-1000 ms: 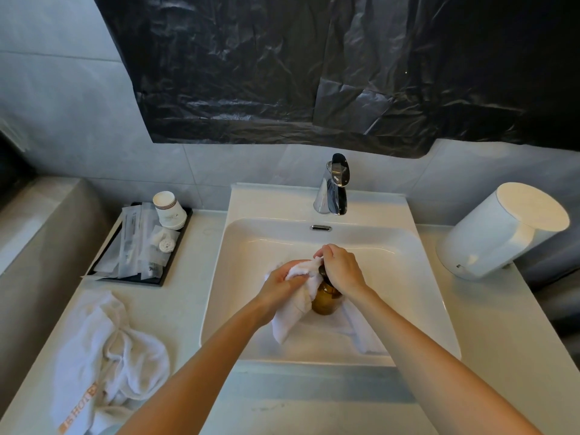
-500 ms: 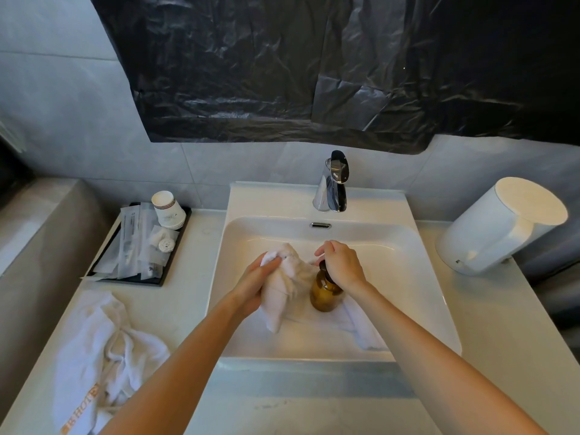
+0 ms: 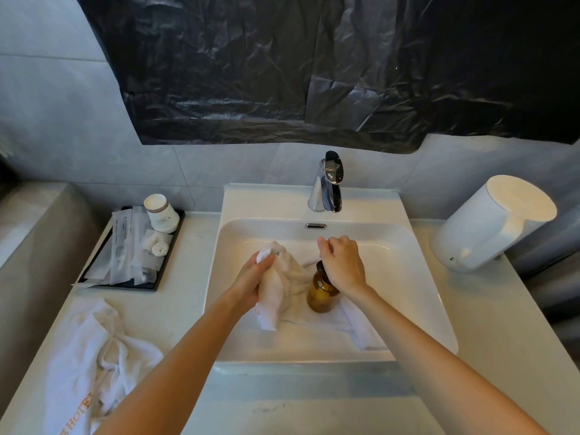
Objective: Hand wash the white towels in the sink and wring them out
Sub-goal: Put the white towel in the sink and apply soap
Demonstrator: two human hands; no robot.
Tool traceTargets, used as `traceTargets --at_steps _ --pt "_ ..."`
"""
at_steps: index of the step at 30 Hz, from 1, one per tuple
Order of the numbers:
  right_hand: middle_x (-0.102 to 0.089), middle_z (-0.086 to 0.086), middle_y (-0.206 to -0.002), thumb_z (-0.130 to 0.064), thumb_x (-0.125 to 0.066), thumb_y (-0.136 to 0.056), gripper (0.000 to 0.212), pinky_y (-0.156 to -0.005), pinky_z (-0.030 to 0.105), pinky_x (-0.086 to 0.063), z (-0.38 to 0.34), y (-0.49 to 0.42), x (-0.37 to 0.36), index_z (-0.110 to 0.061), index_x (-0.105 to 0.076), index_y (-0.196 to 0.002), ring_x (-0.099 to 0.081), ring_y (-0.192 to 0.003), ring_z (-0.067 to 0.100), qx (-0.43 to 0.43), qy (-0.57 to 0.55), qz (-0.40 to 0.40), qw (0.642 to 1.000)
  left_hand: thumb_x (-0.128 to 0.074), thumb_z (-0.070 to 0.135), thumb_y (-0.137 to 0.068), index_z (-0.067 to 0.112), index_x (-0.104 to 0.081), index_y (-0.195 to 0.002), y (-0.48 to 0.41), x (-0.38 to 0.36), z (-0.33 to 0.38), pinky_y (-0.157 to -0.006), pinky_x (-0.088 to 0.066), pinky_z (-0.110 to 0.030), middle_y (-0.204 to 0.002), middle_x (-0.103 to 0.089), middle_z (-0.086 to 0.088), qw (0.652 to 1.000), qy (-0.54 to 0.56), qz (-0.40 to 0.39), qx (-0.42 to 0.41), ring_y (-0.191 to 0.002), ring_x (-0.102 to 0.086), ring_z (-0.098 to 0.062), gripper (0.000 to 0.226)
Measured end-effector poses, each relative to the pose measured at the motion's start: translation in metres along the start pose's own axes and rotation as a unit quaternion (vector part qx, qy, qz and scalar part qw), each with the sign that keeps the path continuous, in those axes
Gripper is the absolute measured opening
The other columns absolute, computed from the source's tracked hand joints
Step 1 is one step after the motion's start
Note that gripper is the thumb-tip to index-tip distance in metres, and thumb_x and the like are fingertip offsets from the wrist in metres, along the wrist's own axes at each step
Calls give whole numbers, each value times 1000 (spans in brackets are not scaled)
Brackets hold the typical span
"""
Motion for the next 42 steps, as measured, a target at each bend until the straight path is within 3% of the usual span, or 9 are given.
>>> traceTargets --at_steps 3,5,8,11,15,21,28,36,42 --pt "-44 -1 -87 -51 -39 -98 44 -74 32 -37 -8 5 10 -24 -46 -64 -45 -97 18 19 4 -29 999 -54 23 -99 9 -56 -128 -1 11 -3 -92 -52 -41 -126 -62 -19 1000 -18 8 6 -116 -60 -31 32" --pt "-45 -4 -92 -58 -42 -94 39 -71 29 -38 -8 11 18 -25 -56 -79 -48 -93 14 40 19 -72 996 -54 23 -98 10 -57 -127 1 15 -1 -95 -50 -41 -125 -63 -18 1000 -21 8 -3 -116 -60 -31 32" --pt "-50 -7 -92 -67 -50 -85 35 -64 29 -41 -1 22 26 -34 -53 -96 -53 -81 11 102 119 -161 974 -55 22 -97 13 -60 -125 4 19 0 -100 -48 -43 -122 -65 -14 999 -35 12 -12 -116 -59 -30 29" --pt "-64 -8 -92 -52 -57 -89 24 -68 38 -49 12 25 23 -35 -50 -104 -58 -80 16 113 119 -194 967 -58 21 -96 16 -61 -124 8 14 7 -98 -49 -41 -121 -66 -12 998 -51 18 -16 -115 -60 -28 29" --pt "-67 -11 -96 -37 -65 -88 17 -80 43 -53 23 26 27 -34 -57 -102 -62 -89 12 68 -30 -145 987 -67 27 -85 18 -62 -123 17 1 24 -84 -51 -29 -118 -68 -6 994 -94 6 -48 -109 -63 -20 39" --pt "-64 -12 -94 -25 -70 -87 21 -71 17 -45 17 9 85 -19 -63 -105 -59 -89 3 31 -162 23 986 -68 33 -83 25 -65 -122 25 -12 49 -90 -48 -25 -120 -67 6 974 -196 -11 -111 -112 -61 -11 40" --pt "-58 -5 -96 -36 -64 -91 29 -77 30 -49 3 -50 139 -19 -54 -111 -55 -89 11 29 -114 119 986 -70 43 -68 31 -68 -116 22 -26 63 -97 -50 -33 -114 -70 8 970 -214 -29 -113 -110 -63 -13 50" --pt "-58 3 -110 -31 -62 -93 34 -81 27 -43 6 -119 144 -13 -53 -120 -52 -100 15 12 -94 124 988 -66 27 -67 30 -68 -114 14 -32 78 -98 -47 -31 -114 -69 3 957 -268 -50 -101 -110 -62 -15 47" --pt "-59 10 -126 -24 -60 -95 37 -91 29 -45 3 -150 140 -12 -51 -129 -55 -115 24 -2 -94 131 987 -67 28 -66 27 -66 -116 8 -31 79 -100 -47 -31 -115 -68 2 951 -289 -57 -99 -111 -61 -15 50"
Point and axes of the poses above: each hand's wrist, its own y-axis away from the middle knuckle, its own x-axis out of the back of the hand, z = x × y, the point moved 6 cm from there along -y, towards the middle knuckle
